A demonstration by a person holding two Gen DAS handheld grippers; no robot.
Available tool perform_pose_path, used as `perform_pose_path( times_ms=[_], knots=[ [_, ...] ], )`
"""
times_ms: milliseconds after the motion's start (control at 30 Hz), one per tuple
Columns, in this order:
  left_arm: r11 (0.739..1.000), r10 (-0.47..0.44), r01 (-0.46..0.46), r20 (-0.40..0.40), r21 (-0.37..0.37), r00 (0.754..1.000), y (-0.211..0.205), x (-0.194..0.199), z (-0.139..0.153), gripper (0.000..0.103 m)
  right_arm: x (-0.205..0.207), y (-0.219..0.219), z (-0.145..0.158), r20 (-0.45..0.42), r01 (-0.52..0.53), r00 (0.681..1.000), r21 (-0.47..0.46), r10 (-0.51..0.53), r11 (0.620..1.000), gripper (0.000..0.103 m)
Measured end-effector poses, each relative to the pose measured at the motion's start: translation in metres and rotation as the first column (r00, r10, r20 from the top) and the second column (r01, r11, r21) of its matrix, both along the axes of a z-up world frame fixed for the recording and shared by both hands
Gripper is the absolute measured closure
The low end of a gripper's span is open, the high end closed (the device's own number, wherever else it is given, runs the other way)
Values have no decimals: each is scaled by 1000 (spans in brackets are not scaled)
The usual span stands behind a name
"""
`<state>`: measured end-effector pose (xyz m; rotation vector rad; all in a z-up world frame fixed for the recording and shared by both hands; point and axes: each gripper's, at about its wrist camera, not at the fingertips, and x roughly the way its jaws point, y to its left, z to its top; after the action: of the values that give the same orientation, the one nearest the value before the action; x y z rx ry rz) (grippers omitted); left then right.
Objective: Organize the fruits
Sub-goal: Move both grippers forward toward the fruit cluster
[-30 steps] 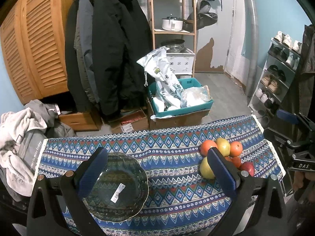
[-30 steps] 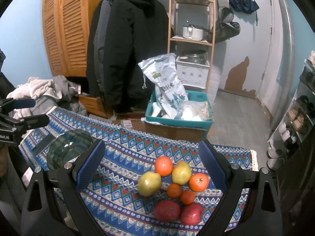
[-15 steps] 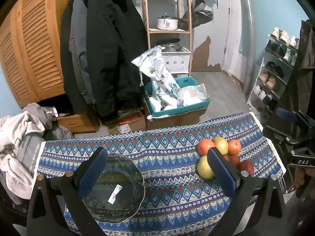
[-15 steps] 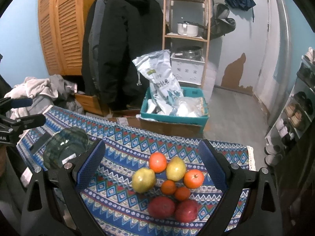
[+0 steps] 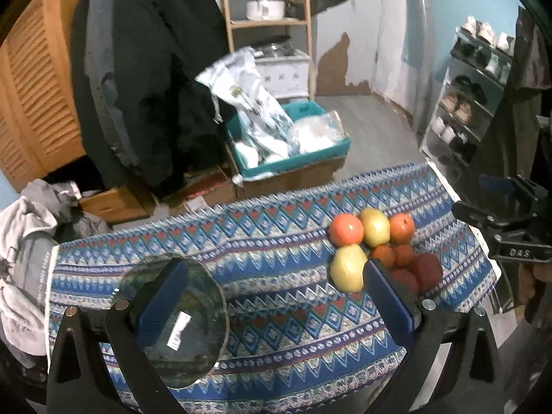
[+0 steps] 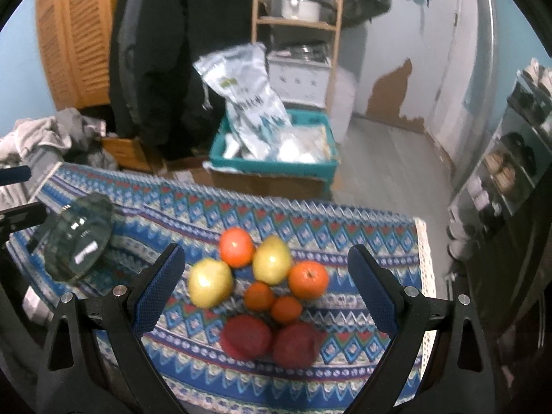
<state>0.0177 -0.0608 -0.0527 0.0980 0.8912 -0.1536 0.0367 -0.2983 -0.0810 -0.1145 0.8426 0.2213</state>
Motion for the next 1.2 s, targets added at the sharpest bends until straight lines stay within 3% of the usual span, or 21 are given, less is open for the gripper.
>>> perform_pose_path(
  times_ms=[333,733,1200],
  knots=[
    [998,-45,49,-99,37,994,-23,10,-41,1,11,-28,-56,-167,55,984,-47,-62,997,9],
    [996,-71,81,-254,30,964,-44,29,-97,1,19,-45,-120,-355,76,931,-53,-90,996,9],
    [992,-88,111,-322,55,943,-63,47,-133,1,26,-53,-158,-443,63,892,-62,-84,996,13]
  ],
)
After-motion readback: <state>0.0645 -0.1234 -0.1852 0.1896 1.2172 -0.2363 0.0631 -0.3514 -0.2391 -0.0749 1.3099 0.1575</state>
